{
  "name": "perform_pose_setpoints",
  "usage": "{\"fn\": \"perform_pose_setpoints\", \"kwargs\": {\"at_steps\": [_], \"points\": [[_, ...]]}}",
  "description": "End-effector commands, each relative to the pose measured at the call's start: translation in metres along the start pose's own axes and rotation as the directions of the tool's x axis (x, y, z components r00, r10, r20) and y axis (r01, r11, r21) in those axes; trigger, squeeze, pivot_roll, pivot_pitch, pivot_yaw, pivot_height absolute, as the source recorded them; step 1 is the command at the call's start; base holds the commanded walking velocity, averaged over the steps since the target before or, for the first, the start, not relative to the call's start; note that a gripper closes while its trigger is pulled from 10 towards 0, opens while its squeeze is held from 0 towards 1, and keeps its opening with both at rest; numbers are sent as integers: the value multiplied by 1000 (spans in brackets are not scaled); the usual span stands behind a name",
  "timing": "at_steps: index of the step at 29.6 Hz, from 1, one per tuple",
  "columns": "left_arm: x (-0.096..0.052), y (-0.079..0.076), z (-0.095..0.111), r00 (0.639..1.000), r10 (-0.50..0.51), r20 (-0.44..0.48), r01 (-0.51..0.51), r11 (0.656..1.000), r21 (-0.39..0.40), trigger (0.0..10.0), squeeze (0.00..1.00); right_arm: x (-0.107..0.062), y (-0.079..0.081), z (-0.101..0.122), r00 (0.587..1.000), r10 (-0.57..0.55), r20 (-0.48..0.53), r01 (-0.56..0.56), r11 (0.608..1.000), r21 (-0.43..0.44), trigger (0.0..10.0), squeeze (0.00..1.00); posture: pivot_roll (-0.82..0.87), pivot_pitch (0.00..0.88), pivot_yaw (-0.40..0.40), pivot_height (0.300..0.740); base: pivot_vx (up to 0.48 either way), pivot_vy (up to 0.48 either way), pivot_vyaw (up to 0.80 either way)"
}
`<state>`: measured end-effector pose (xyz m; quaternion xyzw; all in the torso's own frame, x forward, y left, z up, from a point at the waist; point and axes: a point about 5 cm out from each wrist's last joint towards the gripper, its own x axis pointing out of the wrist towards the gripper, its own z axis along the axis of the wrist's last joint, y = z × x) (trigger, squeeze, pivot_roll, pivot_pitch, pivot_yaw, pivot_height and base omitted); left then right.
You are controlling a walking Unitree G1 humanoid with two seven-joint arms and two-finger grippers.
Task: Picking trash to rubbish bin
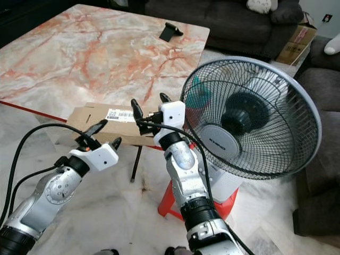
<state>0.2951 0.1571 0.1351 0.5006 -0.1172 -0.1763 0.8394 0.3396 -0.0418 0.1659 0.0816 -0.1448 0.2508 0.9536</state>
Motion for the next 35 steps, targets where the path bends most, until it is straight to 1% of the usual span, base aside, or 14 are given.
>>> {"fn": "perform_pose_setpoints", "kwargs": {"at_steps": [1, 3, 5, 9, 11, 18, 21, 23, 24, 25, 27, 30, 34, 35], "points": [[-2, -4, -11, 997, -7, -75, 9, 1000, 27, 10000, 0, 3, 10, 3, 1000, 15, 22, -15, 1000, 27, 10000, 0, 89, 172, -72, 740, 0, 0, 0], [0, -3, -19, 992, 0, -129, 7, 999, 47, 10000, 0, 2, 9, 3, 1000, 12, 20, -13, 1000, 26, 10000, 0, 85, 173, -76, 740, 0, 0, 0], [4, -4, -23, 988, -10, -156, 20, 998, 63, 10000, 0, 2, 8, 2, 1000, 13, 15, -13, 1000, 24, 10000, 0, 84, 176, -77, 740, 0, 0, 0], [6, -6, -26, 985, -15, -171, 26, 998, 62, 10000, 0, 1, 8, 1, 1000, 15, 10, -15, 1000, 21, 10000, 0, 83, 175, -80, 740, 0, 0, 0], [9, -8, -29, 982, -32, -186, 46, 996, 71, 10000, 0, 1, 8, 1, 1000, 14, 9, -14, 1000, 21, 10000, 0, 82, 174, -79, 740, 0, 0, 0], [14, -11, -37, 973, -28, -230, 50, 995, 87, 10000, 0, 2, 10, 2, 1000, 18, 10, -19, 1000, 22, 10000, 0, 79, 169, -79, 740, 0, 0, 0], [15, -17, -43, 965, -47, -259, 70, 994, 82, 10000, 0, 2, 11, 1, 1000, 23, 7, -23, 999, 22, 10000, 0, 75, 164, -78, 740, 0, 0, 0], [16, -22, -46, 963, -49, -265, 77, 992, 98, 10000, 0, 2, 12, 1, 1000, 24, 7, -24, 999, 22, 10000, 0, 66, 162, -76, 740, 0, 0, 0], [16, -22, -47, 962, -38, -269, 69, 992, 109, 10000, 0, 1, 11, 1, 1000, 23, 7, -23, 999, 22, 10000, 0, 66, 162, -76, 740, 0, 0, 0], [18, -21, -48, 961, -4, -277, 38, 992, 118, 10000, 0, 1, 10, 2, 1000, 22, 9, -22, 1000, 21, 10000, 0, 62, 160, -75, 740, 0, 0, 0], [20, -19, -49, 958, 22, -288, 11, 994, 113, 10000, 0, 0, 9, 2, 1000, 18, 8, -18, 1000, 20, 10000, 0, 63, 159, -75, 740, 0, 0, 0], [22, -19, -50, 955, 32, -296, 5, 993, 122, 10000, 0, 0, 9, 1, 1000, 16, 6, -16, 1000, 19, 10000, 0, 63, 157, -73, 740, 0, 0, 0], [26, -11, -49, 949, 113, -295, -75, 988, 137, 10000, 0, 0, 10, 1, 1000, 14, 9, -14, 1000, 23, 10000, 0, 60, 155, -69, 740, 0, 0, 0], [26, -11, -49, 949, 113, -295, -75, 988, 137, 10000, 0, 0, 10, 1, 1000, 14, 9, -14, 1000, 23, 10000, 0, 60, 155, -69, 740, 0, 0, 0]]}}
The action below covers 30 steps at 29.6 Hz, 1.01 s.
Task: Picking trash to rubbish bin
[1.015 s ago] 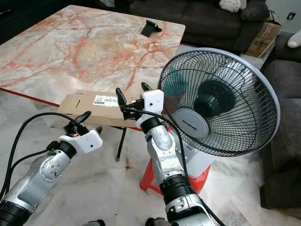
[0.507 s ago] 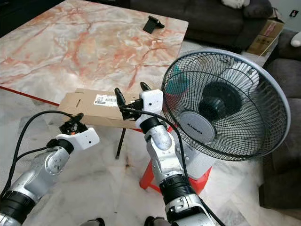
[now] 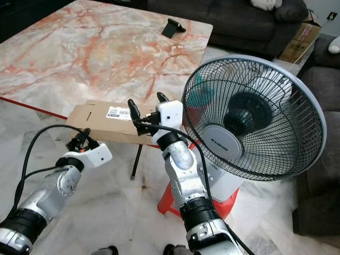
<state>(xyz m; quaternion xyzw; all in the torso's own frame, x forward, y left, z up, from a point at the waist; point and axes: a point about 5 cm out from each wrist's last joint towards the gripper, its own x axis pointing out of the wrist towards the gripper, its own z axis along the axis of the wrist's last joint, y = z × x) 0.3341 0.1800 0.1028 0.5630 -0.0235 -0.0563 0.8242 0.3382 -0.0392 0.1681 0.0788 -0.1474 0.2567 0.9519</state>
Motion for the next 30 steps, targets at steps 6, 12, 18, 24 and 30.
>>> {"fn": "perform_pose_setpoints", "kwargs": {"at_steps": [6, 12, 18, 24, 30], "points": [[3, -2, -4, 1000, 7, -15, -6, 1000, 22, 10000, 0, -1, 10, -1, 1000, 0, 8, -1, 999, 36, 10000, 0, 57, 155, -62, 740, 0, 0, 0], [10, -2, -2, 999, 33, -39, -32, 999, 26, 10000, 0, -4, 9, -2, 1000, -7, 5, 7, 999, 37, 10000, 0, 52, 163, -58, 740, 0, 0, 0], [18, 9, 1, 991, 117, -63, -117, 993, 16, 10000, 0, -4, 9, -2, 1000, -10, 4, 10, 999, 37, 10000, 0, 48, 177, -58, 740, 0, 0, 0], [22, 10, 1, 990, 123, -66, -123, 992, 13, 0, 0, -5, 7, -2, 1000, -22, 0, 22, 999, 37, 10000, 0, 54, 191, -55, 740, 0, 0, 0], [20, 7, -1, 991, 113, -67, -112, 993, 20, 0, 0, -3, 8, -2, 1000, -24, -1, 24, 999, 42, 10000, 0, 61, 190, -49, 740, 0, 0, 0]]}}
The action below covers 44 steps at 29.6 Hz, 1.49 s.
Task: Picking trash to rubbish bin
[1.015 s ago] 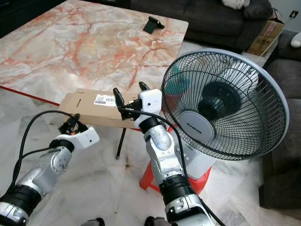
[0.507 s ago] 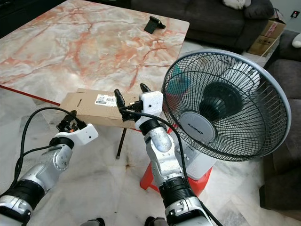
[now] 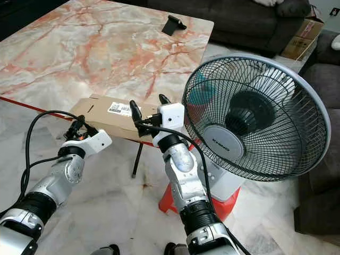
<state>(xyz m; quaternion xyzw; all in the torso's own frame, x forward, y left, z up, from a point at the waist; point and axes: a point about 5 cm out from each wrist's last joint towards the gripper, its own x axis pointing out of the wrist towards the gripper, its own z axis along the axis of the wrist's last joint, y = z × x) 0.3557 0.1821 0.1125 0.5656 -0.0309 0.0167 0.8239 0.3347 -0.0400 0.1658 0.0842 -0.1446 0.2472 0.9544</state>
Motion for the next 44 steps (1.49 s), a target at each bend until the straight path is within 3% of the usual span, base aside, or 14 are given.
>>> {"fn": "perform_pose_setpoints", "kwargs": {"at_steps": [1, 18, 22, 23, 26, 28, 31, 32, 34, 35, 36, 37, 41, 44], "points": [[-1, -4, -1, 1000, -16, 4, 16, 1000, 8, 0, 0, 1, 7, -1, 1000, -3, 1, 3, 999, 34, 10000, 0, 61, 190, -49, 740, 0, 0, 0], [2, -2, 3, 1000, 5, 11, -5, 1000, -21, 0, 0, 5, 3, 1, 1000, -15, 13, 15, 1000, 24, 10000, 0, 66, 166, -32, 740, 0, 0, 0], [3, -1, 2, 999, 45, -13, -46, 995, -94, 0, 0, 7, 2, 4, 1000, -22, 23, 21, 1000, 22, 10000, 0, 57, 149, -25, 740, 0, 0, 0], [3, 2, 1, 996, 69, -56, -79, 978, -194, 0, 0, 7, 1, 4, 999, -24, 24, 23, 1000, 21, 10000, 0, 61, 141, -24, 740, 0, 0, 0], [4, 13, 0, 984, 137, -117, -170, 921, -351, 0, 0, 8, -2, 3, 999, -30, 23, 29, 999, 16, 10000, 0, 79, 131, -19, 740, 0, 0, 0], [4, 20, -1, 974, 180, -139, -222, 886, -406, 0, 0, 9, -3, 4, 999, -34, 25, 34, 999, 12, 10000, 0, 80, 123, -14, 740, 0, 0, 0], [4, 21, -2, 971, 190, -143, -233, 879, -415, 0, 0, 10, -3, 4, 999, -36, 27, 36, 999, 11, 10000, 0, 80, 123, -14, 740, 0, 0, 0], [2, 23, -3, 965, 208, -161, -259, 858, -443, 0, 0, 12, -3, 7, 998, -42, 41, 41, 999, 14, 10000, 0, 81, 111, -6, 740, 0, 0, 0], [-5, 29, 3, 953, 270, -134, -301, 811, -501, 2588, 0, 16, -4, 13, 997, -50, 66, 49, 999, 17, 10000, 0, 83, 103, -5, 740, 0, 0, 0], [-7, 30, 5, 951, 283, -122, -304, 799, -519, 9255, 0, 16, -4, 13, 996, -52, 69, 50, 999, 17, 10000, 0, 85, 102, -4, 740, 0, 0, 0], [-9, 33, 11, 947, 305, -98, -305, 766, -566, 10000, 0, 17, -5, 14, 996, -53, 72, 52, 999, 16, 10000, 0, 86, 102, -3, 740, 0, 0, 0], [-11, 36, 17, 940, 331, -79, -309, 732, -607, 10000, 0, 17, -5, 14, 996, -55, 72, 54, 998, 15, 10000, 0, 88, 95, -2, 740, 0, 0, 0], [-15, 43, 30, 927, 371, -47, -299, 661, -688, 10000, 0, 16, -8, 14, 994, -77, 77, 77, 997, 8, 10000, 0, 92, 92, 2, 740, 0, 0, 0], [-18, 47, 45, 917, 399, 9, -270, 637, -722, 10000, 0, 16, -12, 15, 991, -100, 83, 99, 995, 11, 10000, 0, 92, 88, 6, 740, 0, 0, 0]]}}
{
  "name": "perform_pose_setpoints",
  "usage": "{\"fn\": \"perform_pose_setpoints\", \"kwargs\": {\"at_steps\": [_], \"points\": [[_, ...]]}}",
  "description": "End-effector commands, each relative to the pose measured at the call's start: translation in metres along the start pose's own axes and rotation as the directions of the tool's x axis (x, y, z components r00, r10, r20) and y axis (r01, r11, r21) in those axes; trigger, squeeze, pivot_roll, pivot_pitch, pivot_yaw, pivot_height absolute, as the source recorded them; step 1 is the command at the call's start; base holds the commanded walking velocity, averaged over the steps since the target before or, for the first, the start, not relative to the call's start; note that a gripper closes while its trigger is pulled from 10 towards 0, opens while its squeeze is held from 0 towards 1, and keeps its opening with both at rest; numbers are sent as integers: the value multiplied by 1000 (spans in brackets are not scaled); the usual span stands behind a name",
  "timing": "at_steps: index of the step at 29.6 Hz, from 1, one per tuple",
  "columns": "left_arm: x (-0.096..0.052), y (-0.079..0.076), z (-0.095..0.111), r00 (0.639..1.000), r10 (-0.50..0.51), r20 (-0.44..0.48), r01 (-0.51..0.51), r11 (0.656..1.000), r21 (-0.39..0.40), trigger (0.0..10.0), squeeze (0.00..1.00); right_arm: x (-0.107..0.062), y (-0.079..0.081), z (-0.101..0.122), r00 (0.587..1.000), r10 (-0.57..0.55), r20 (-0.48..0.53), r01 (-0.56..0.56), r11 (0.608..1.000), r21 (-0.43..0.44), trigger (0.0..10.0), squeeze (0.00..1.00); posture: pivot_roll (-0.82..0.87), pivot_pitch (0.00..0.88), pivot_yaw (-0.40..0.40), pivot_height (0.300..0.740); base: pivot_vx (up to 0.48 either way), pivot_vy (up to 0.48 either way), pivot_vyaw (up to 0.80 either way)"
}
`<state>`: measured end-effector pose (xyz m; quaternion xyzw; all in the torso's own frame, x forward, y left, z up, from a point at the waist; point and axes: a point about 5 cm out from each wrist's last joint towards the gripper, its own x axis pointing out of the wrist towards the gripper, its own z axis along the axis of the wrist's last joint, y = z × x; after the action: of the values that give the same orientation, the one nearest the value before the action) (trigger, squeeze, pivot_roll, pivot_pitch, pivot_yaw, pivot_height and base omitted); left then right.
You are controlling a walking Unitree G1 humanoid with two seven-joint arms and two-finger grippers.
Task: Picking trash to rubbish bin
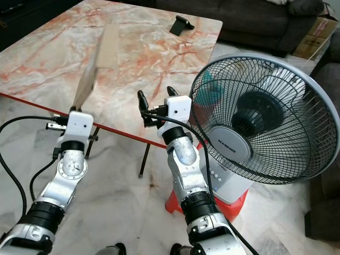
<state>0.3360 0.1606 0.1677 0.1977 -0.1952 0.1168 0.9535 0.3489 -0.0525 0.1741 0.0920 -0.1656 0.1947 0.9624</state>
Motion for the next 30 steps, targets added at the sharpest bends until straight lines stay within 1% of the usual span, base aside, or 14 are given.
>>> {"fn": "perform_pose_setpoints", "kwargs": {"at_steps": [1, 4, 6, 7, 9, 12, 19, 25, 30], "points": [[-2, -3, 8, 999, -9, 40, 10, 999, -34, 10000, 0, 7, 6, 7, 999, 1, 34, -2, 1000, 19, 10000, 0, 90, 87, 8, 740, 0, 0, 0], [-4, -8, 14, 999, -20, 50, 23, 998, -54, 10000, 0, 8, 4, 6, 1000, -9, 30, 9, 1000, 14, 10000, 0, 88, 85, 13, 740, 0, 0, 0], [-6, -12, 13, 997, -50, 61, 53, 998, -35, 10000, 0, 8, 3, 5, 1000, -22, 22, 21, 1000, 12, 10000, 0, 83, 86, 15, 740, 0, 0, 0], [-9, -16, 15, 992, -89, 91, 89, 996, 6, 10000, 0, 7, 2, 4, 999, -26, 21, 26, 1000, 9, 10000, 0, 76, 86, 18, 740, 0, 0, 0], [-14, -17, 18, 985, -123, 124, 118, 992, 43, 10000, 0, 5, -2, 1, 999, -37, 8, 37, 999, -2, 10000, 0, 75, 84, 16, 740, 0, 0, 0], [-14, -16, 21, 983, -116, 144, 111, 993, 46, 10000, 0, 0, -6, -5, 998, -59, -12, 59, 998, -5, 10000, 0, 83, 76, 15, 740, 0, 0, 0], [-11, -14, 26, 980, -109, 169, 103, 994, 44, 10000, 0, 1, -4, -6, 999, -51, -10, 51, 999, -3, 10000, 0, 76, 61, 15, 740, 0, 0, 0], [-13, -15, 25, 980, -109, 166, 104, 994, 42, 10000, 0, 3, 1, -4, 1000, -19, 3, 19, 1000, 0, 10000, 0, 76, 47, 11, 740, -249, 0, 0], [-13, -14, 24, 981, -105, 163, 99, 994, 40, 10000, 0, 3, 1, -5, 1000, -17, 1, 17, 1000, -1, 10000, 0, 77, 39, 7, 740, -250, 0, 0]]}}
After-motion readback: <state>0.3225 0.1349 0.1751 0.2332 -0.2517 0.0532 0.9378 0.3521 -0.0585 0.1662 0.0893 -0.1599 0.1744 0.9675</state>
